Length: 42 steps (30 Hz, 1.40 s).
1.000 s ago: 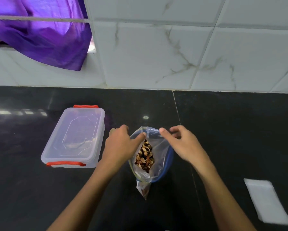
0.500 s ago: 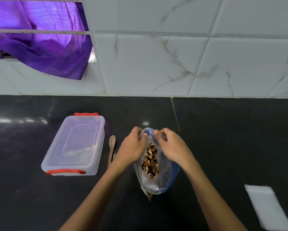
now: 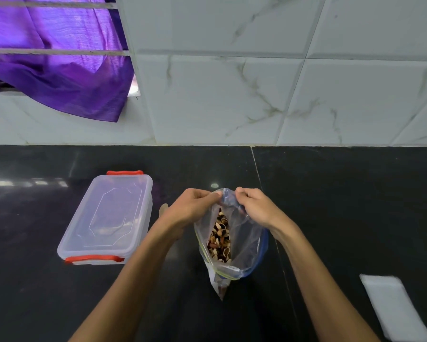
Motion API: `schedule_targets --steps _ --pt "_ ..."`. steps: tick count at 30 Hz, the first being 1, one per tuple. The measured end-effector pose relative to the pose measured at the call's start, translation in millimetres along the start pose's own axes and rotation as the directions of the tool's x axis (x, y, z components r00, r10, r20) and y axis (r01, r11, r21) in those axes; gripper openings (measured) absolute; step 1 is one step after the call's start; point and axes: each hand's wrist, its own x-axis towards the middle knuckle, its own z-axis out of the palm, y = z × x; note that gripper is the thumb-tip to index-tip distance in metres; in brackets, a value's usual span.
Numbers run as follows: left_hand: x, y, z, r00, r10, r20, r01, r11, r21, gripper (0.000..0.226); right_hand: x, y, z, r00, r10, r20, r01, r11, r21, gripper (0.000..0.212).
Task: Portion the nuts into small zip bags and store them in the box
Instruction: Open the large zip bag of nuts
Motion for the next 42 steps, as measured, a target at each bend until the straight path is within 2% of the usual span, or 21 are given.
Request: schedule_targets --steps 5,7,9,11,12,16,18,20,23,26,30,32,33,34,36,37,38,39,40,41,42 --pt "6 -9 1 0.968 0.218 -0.127 -0.167 0.931 0.326 0.027 1 1 1 1.0 0.025 0.016 -0.024 0.997 -0.071 0.034" --pt "5 -6 5 0.974 0.178 -0.137 -0.123 0.934 0.336 0.032 1 -3 2 0.998 0.059 0.026 -0.057 0.995 -0.085 0.036" --pt "4 -2 5 0.994 -0.057 -0.089 0.059 0.998 0.019 0.039 3 -4 -1 0.988 0.146 0.056 -0.148 0.988 0.037 0.035" --pt "-2 4 3 0.938 -0.293 0.183 0.344 0.843 -0.413 0.034 3 -4 -4 0.955 0.253 0.156 -0.289 0.909 0.299 0.03" --pt "-3 3 2 0.904 -0.318 0.286 0.425 0.747 -0.512 0.034 4 -3 -5 0.941 0.281 0.191 -0.334 0.865 0.374 0.026" --pt "-7 -6 3 0.884 -0.314 0.346 0.46 0.715 -0.526 0.041 -1 5 -3 0.919 0.358 0.163 -0.393 0.858 0.33 0.026" --pt "-11 -3 3 0.882 -0.342 0.325 0.465 0.742 -0.482 0.037 -5 8 -3 0.935 0.334 0.119 -0.354 0.894 0.275 0.028" --pt "-9 -8 -2 0.919 -0.36 0.16 0.393 0.826 -0.403 0.029 -12 8 -7 0.946 0.313 0.081 -0.321 0.94 0.121 0.031" --pt "2 -28 -8 0.948 -0.31 -0.065 0.305 0.949 -0.082 0.037 -21 12 -12 0.952 0.307 0.003 -0.306 0.951 -0.052 0.032" --pt "4 -35 -13 0.964 -0.23 -0.132 0.239 0.97 0.05 0.019 -27 11 -14 0.954 0.297 -0.047 -0.301 0.94 -0.16 0.028" --pt "8 -34 -9 0.967 -0.142 -0.211 0.184 0.963 0.195 0.017 -25 6 -11 0.958 0.282 -0.055 -0.287 0.931 -0.224 0.023" --pt "8 -31 -9 0.959 -0.205 -0.197 0.215 0.976 0.031 0.021 -24 8 -10 0.953 0.298 -0.05 -0.302 0.945 -0.123 0.024" --pt "11 -33 -11 0.954 -0.268 -0.131 0.247 0.956 -0.158 0.024 -24 8 -11 0.95 0.31 -0.045 -0.311 0.95 -0.005 0.025" --pt "8 -29 -12 0.946 -0.323 -0.009 0.294 0.872 -0.391 0.024 -24 9 -11 0.94 0.341 -0.018 -0.332 0.924 0.191 0.025" --pt "-1 -29 -12 0.922 -0.336 0.194 0.371 0.621 -0.691 0.022 -26 14 -14 0.915 0.374 0.149 -0.383 0.695 0.608 0.023" --pt "-2 -32 -12 0.92 -0.304 0.248 0.371 0.468 -0.802 0.042 -28 18 -14 0.904 0.353 0.24 -0.409 0.557 0.722 0.023" --pt "-5 -31 -6 0.906 -0.339 0.254 0.378 0.378 -0.845 0.094 -27 25 -12 0.889 0.334 0.313 -0.442 0.452 0.775 0.025" --pt "-14 -18 -3 0.929 -0.28 0.24 0.341 0.401 -0.85 0.114 -28 28 -9 0.877 0.305 0.371 -0.47 0.387 0.793 0.026" --pt "-17 -20 -1 0.936 -0.278 0.216 0.321 0.421 -0.849 0.093 -28 31 -5 0.863 0.294 0.411 -0.497 0.341 0.798 0.028" --pt "-27 -15 1 0.926 -0.242 0.291 0.375 0.472 -0.798 0.085 -28 33 -2 0.852 0.287 0.438 -0.514 0.302 0.803 0.027" --pt "-23 -18 8 0.909 -0.298 0.292 0.408 0.49 -0.771 0.054 -28 34 3 0.846 0.29 0.447 -0.52 0.271 0.81 0.027"
